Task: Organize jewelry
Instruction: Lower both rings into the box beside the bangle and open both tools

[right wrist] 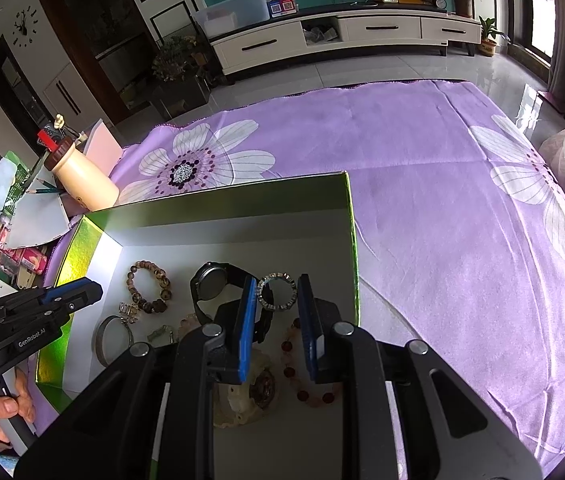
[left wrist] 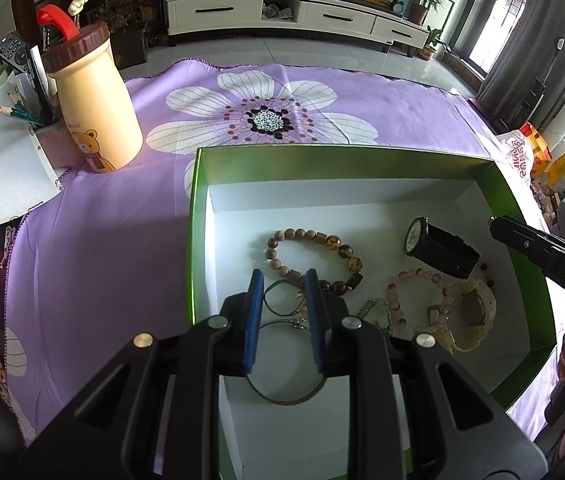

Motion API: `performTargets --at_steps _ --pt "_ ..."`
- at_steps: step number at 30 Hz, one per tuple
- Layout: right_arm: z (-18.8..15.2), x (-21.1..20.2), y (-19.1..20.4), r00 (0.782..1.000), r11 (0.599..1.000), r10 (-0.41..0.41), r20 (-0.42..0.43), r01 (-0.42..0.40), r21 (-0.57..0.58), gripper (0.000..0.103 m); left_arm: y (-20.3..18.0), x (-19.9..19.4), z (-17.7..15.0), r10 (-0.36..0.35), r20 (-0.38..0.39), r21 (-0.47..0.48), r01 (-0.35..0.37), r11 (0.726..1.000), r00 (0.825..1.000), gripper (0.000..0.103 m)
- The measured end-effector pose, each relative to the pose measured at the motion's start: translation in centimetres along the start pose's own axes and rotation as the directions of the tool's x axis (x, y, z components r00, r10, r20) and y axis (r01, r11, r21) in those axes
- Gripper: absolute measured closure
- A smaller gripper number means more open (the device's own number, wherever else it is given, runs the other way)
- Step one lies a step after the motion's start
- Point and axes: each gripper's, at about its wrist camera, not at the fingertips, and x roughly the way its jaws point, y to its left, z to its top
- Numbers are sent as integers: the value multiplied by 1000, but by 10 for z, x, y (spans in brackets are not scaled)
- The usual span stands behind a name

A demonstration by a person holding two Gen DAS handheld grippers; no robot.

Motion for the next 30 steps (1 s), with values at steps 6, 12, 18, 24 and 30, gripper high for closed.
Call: performTargets --at_steps 6,12,18,24,30 --pt "3 1 -2 1000 1000 -4 7 4 7 82 0 0 1 5 -1 0 -5 1000 1000 81" --pt "5 2 -3 1000 1000 -4 7 4 13 82 0 1 1 8 4 -1 -8 1000 1000 81" --pt "5 2 -2 1000 1000 -5 10 5 14 82 1 1 1 7 7 -1 -7 1000 1000 81" --pt "6 3 -3 1000 1000 -4 8 4 20 81 2 1 1 2 6 -4 -2 1000 1000 81" --pt "6 3 -1 1000 1000 0 5 0 14 76 1 0 2 -16 9 -10 16 1000 1000 74"
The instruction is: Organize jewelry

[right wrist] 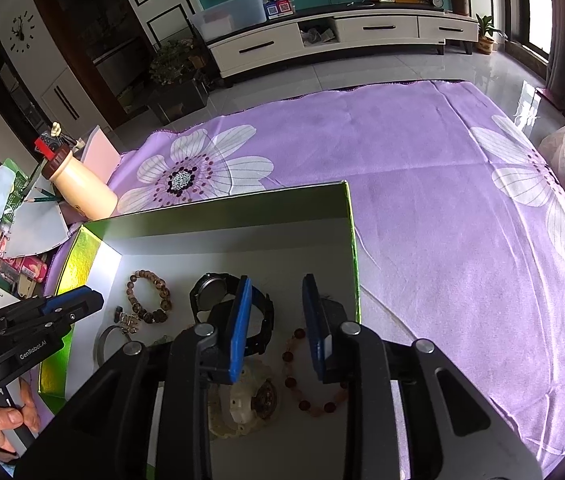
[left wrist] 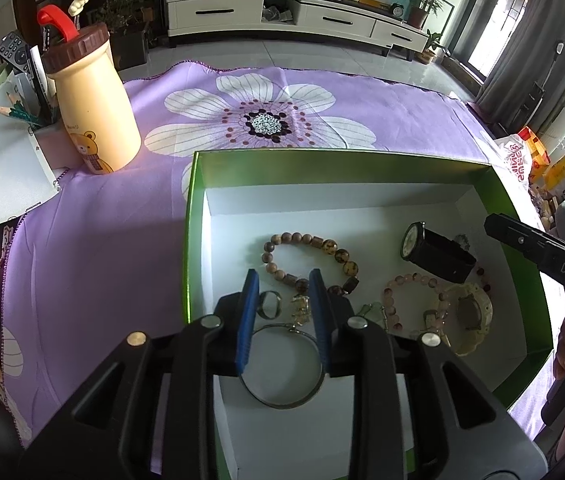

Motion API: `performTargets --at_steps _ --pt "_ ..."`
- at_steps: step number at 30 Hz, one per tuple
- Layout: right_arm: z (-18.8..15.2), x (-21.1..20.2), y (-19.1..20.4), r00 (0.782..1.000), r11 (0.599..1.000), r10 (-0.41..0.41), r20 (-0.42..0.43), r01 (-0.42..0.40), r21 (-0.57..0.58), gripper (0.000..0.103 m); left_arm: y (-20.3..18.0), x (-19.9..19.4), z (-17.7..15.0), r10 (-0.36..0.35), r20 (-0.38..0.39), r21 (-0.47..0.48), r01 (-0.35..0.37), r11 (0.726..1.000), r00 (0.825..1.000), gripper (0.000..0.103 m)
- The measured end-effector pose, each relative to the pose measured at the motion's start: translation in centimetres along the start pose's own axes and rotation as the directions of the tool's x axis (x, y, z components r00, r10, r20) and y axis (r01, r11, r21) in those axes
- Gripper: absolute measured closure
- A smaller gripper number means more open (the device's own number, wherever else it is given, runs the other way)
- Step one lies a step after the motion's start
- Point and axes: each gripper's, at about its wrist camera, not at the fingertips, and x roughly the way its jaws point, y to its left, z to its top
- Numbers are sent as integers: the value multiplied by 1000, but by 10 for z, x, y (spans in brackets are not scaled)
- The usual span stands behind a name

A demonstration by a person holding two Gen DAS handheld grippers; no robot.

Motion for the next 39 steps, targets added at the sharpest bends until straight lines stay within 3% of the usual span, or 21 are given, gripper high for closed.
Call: performTargets --at_steps 4,9,16,18,24,31,39 --pt "-1 -1 0 1000 1000 6 -2 -6 4 76 -6 -6 1 7 23 20 -7 1000 1000 51" --pt "-4 -4 3 1000 1000 8 -4 -8 -8 76 -8 -14 1 22 43 33 -24 999 999 47" --pt "-13 -22 16 1000 998 25 12 -24 -53 73 -17 -34 -5 59 82 59 -64 996 995 30" --pt "-18 -29 20 999 998 24 22 -22 -64 59 -21 -43 -7 68 101 66 -75 995 993 24" --pt "-32 -51 30 999 996 -2 45 6 -92 33 -29 -70 -14 112 157 93 -127 988 981 12" --pt "-41 -79 38 996 992 -37 76 46 -117 16 -40 -99 -24 147 214 127 -177 976 966 4" --pt "-49 -107 48 990 984 -80 114 96 -148 1 -48 -133 -31 171 269 126 -210 970 948 2"
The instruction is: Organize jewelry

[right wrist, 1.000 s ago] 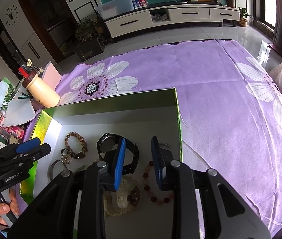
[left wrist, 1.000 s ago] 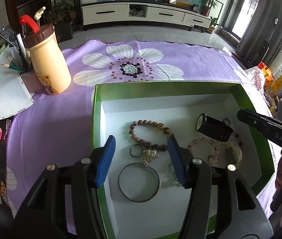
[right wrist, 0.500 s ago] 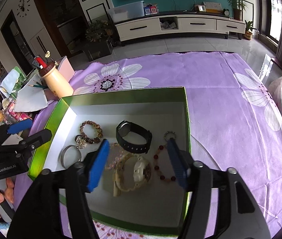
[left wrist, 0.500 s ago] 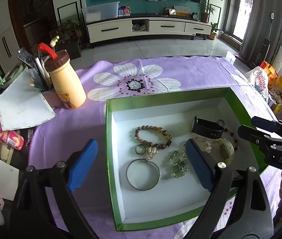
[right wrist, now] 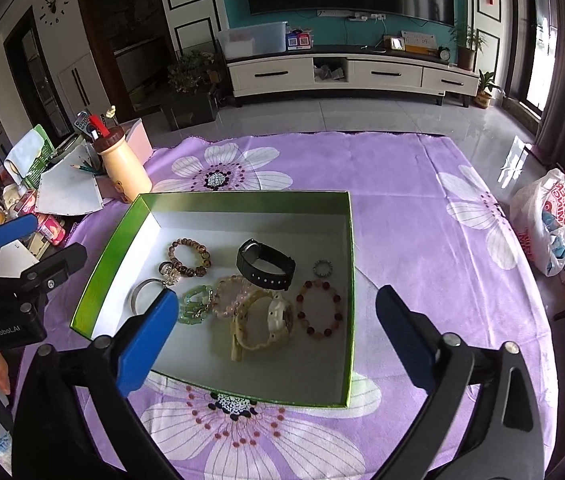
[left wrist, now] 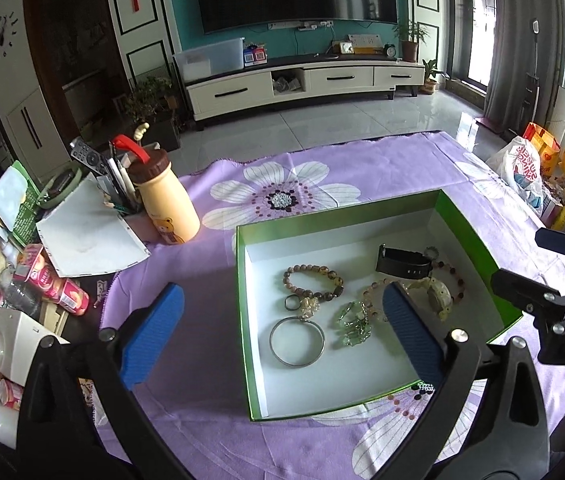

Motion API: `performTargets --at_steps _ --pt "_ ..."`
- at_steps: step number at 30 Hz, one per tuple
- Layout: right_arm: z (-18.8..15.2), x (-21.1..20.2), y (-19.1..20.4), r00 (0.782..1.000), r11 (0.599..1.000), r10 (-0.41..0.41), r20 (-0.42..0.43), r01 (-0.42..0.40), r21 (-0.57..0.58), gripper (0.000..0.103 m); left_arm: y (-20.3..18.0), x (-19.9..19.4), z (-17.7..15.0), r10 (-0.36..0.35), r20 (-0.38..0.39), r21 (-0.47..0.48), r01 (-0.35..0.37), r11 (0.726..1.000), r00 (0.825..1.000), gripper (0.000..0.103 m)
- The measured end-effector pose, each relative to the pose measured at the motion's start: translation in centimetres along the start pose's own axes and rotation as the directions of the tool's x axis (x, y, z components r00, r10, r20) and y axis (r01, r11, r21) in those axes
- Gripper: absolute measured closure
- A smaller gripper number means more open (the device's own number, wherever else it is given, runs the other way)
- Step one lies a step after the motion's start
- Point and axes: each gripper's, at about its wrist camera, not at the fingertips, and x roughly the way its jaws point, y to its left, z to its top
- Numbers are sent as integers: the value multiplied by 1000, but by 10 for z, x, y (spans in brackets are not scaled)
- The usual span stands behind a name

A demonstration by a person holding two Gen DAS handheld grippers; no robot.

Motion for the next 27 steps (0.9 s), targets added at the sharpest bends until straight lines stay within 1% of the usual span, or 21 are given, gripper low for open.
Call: performTargets --at_steps 7,9,11,15,21,24,27 --pt "-6 -17 3 999 999 -39 13 40 -12 1 1 -27 1 12 27 -21 -12 1000 1000 2" --pt "-8 -21 4 999 999 -43 14 43 -9 1 1 -34 2 38 29 -32 -37 999 999 2" --pt "-9 -25 6 999 999 -51 13 52 -13 1 2 -39 3 38 25 -48 -36 998 999 2" --pt "-10 -33 9 998 998 -57 11 57 -19 1 3 -46 3 22 -16 -83 -24 996 1000 2" --pt "-10 -49 13 998 997 -67 17 68 -32 1 2 -56 2 -8 -57 -116 1 993 998 2" --pt "-9 -56 13 997 997 -70 22 71 -32 1 3 -60 4 -7 -93 -131 -5 991 996 2" --pt "-7 -62 14 997 997 -71 26 72 -32 1 1 -66 5 1 -103 -123 -14 992 995 2"
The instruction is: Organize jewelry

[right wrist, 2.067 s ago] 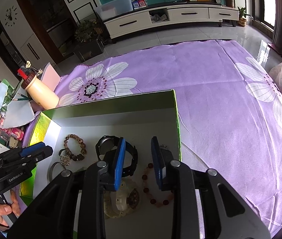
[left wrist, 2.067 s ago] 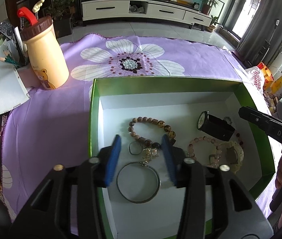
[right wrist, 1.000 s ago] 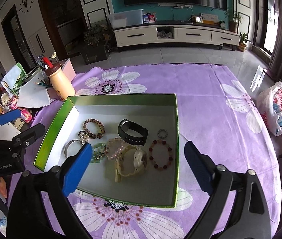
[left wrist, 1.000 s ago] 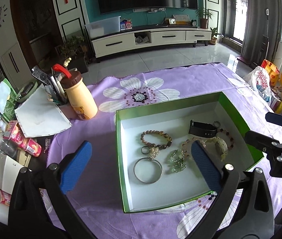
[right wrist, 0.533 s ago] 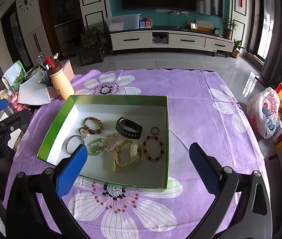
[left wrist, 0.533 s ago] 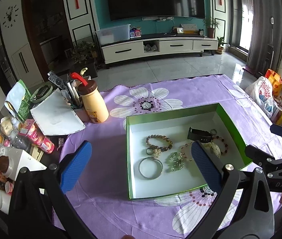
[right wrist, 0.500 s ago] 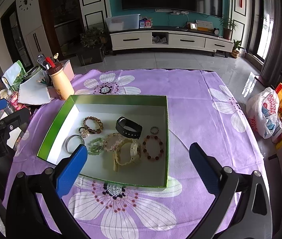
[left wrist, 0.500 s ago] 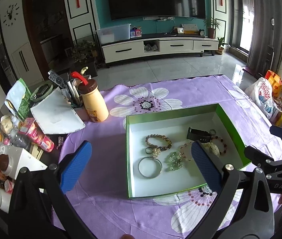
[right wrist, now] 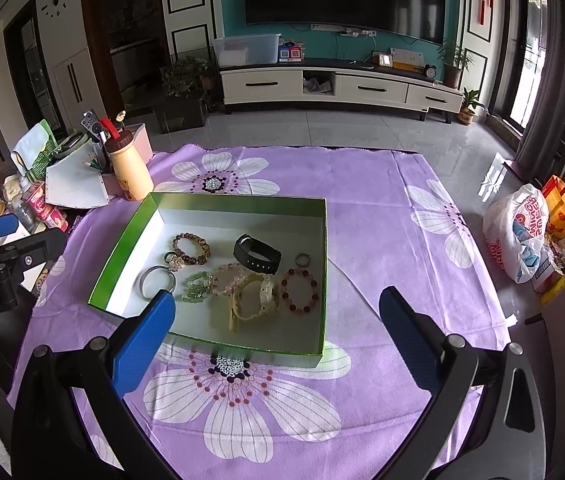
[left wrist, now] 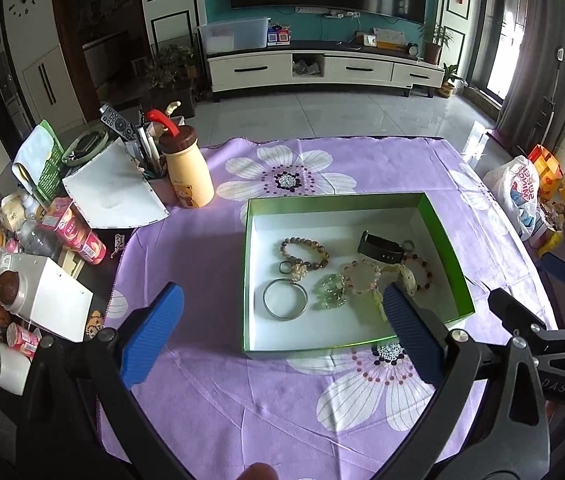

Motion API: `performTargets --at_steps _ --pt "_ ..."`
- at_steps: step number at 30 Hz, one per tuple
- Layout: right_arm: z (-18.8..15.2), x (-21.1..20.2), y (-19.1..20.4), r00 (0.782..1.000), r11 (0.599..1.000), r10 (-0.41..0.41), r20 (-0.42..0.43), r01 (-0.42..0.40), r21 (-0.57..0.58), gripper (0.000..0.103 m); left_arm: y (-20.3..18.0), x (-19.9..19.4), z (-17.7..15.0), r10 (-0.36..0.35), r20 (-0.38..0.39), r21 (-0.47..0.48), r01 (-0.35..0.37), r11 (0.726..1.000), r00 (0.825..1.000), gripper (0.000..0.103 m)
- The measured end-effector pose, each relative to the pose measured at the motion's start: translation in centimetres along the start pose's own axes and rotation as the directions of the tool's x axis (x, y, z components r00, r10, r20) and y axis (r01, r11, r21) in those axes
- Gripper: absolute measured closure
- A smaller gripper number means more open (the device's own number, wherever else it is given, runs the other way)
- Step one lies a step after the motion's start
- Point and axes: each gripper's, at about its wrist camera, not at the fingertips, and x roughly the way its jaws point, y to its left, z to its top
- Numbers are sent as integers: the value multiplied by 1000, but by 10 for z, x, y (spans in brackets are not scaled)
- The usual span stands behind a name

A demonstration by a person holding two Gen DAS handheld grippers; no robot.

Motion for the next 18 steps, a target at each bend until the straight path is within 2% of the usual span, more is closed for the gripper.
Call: performTargets --at_steps 7,18 --pt "8 -12 4 1000 1000 -5 17 6 -6 1 1 -7 1 13 -23 4 -13 1000 1000 2" --pt "12 -7 9 1000 1000 -8 10 8 -14 1 7 -5 8 29 -37 -27 -30 999 999 2"
